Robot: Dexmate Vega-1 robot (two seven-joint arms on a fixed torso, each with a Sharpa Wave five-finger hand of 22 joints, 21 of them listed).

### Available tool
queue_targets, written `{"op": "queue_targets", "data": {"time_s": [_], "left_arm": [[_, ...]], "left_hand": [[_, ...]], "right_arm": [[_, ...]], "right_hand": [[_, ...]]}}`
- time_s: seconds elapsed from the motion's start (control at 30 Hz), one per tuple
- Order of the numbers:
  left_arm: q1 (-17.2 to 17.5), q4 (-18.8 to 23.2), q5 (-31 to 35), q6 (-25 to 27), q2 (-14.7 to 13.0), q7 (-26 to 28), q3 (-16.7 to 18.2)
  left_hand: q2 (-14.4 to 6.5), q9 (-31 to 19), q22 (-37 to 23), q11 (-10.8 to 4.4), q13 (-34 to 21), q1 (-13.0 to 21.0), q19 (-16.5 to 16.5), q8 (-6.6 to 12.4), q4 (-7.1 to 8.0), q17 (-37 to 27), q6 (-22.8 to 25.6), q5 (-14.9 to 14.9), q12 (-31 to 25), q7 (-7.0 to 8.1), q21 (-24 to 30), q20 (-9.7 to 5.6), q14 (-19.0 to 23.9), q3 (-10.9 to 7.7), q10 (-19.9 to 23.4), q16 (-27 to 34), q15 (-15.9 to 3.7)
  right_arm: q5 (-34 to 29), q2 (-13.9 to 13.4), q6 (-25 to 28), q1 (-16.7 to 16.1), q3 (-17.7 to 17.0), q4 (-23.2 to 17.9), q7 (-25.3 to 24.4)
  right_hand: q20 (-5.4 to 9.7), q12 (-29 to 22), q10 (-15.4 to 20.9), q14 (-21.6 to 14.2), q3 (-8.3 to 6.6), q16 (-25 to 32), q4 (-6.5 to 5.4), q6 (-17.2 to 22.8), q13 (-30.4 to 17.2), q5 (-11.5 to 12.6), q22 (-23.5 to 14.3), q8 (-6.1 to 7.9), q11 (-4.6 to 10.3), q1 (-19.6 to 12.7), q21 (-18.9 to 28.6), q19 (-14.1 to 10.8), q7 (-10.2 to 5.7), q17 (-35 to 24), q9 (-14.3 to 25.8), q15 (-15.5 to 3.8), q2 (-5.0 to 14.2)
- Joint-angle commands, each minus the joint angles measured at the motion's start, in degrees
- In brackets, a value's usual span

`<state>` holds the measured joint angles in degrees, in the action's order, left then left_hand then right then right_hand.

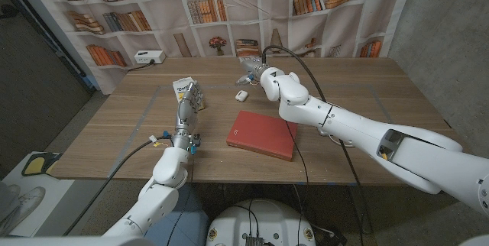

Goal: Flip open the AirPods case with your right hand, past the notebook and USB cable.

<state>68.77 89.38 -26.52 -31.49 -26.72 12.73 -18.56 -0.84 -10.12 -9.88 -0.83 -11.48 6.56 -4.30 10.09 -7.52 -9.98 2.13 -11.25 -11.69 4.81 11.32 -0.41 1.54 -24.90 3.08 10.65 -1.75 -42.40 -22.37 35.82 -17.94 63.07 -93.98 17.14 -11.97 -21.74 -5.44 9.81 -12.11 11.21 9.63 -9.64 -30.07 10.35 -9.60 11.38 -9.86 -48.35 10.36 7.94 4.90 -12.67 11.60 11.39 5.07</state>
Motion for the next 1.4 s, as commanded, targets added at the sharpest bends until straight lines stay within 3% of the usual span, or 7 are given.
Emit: {"op": "queue_targets", "data": {"time_s": [0.03,0.6,1.4], "left_arm": [[0.1,-0.2,-0.1,-0.3,-0.1,-0.9,-0.6],[1.5,0.9,-0.2,-1.8,0.0,-1.2,-0.6],[3.5,3.0,1.1,-1.8,-0.3,-0.3,-0.4]], "left_hand": [[-0.2,-0.2,-0.1,-0.11,0.1,0.5,0.1,0.31,-0.30,-0.1,0.0,0.1,-0.5,0.07,-0.3,-0.15,0.1,0.05,0.4,0.0,-0.46],[-0.4,-0.2,-0.1,-0.30,0.1,0.8,0.0,0.17,-0.38,-0.1,-1.2,0.2,-0.7,0.23,-0.3,-0.18,0.4,-0.05,0.9,0.0,-0.54],[-0.5,-0.2,-0.1,-0.20,0.1,1.0,0.1,0.49,-0.42,-0.1,-0.9,0.2,-0.9,0.22,-0.3,-0.19,0.4,-0.04,1.4,0.0,-0.57]], "right_arm": [[0.4,2.0,0.9,1.1,1.7,2.7,0.2],[3.0,3.3,0.2,2.6,3.0,5.6,0.6],[4.7,4.2,0.8,4.2,4.9,8.5,1.1]], "right_hand": [[-0.02,-1.2,0.9,6.8,-0.62,0.5,-0.02,-17.7,-1.0,0.2,-0.1,0.02,-0.69,-0.7,0.2,0.5,-0.28,-0.1,0.2,0.63,-0.39],[0.10,-3.0,1.2,6.3,-0.62,0.5,-0.39,-17.9,-3.0,0.0,-0.1,0.04,-0.77,-1.1,0.3,0.3,0.22,0.0,0.2,0.37,-1.02],[-0.01,-4.4,-0.3,6.5,-0.78,0.4,-0.92,-17.7,-5.4,0.1,-0.1,0.16,0.49,-1.0,0.3,0.4,0.09,0.0,0.1,-0.75,-0.95]]}}
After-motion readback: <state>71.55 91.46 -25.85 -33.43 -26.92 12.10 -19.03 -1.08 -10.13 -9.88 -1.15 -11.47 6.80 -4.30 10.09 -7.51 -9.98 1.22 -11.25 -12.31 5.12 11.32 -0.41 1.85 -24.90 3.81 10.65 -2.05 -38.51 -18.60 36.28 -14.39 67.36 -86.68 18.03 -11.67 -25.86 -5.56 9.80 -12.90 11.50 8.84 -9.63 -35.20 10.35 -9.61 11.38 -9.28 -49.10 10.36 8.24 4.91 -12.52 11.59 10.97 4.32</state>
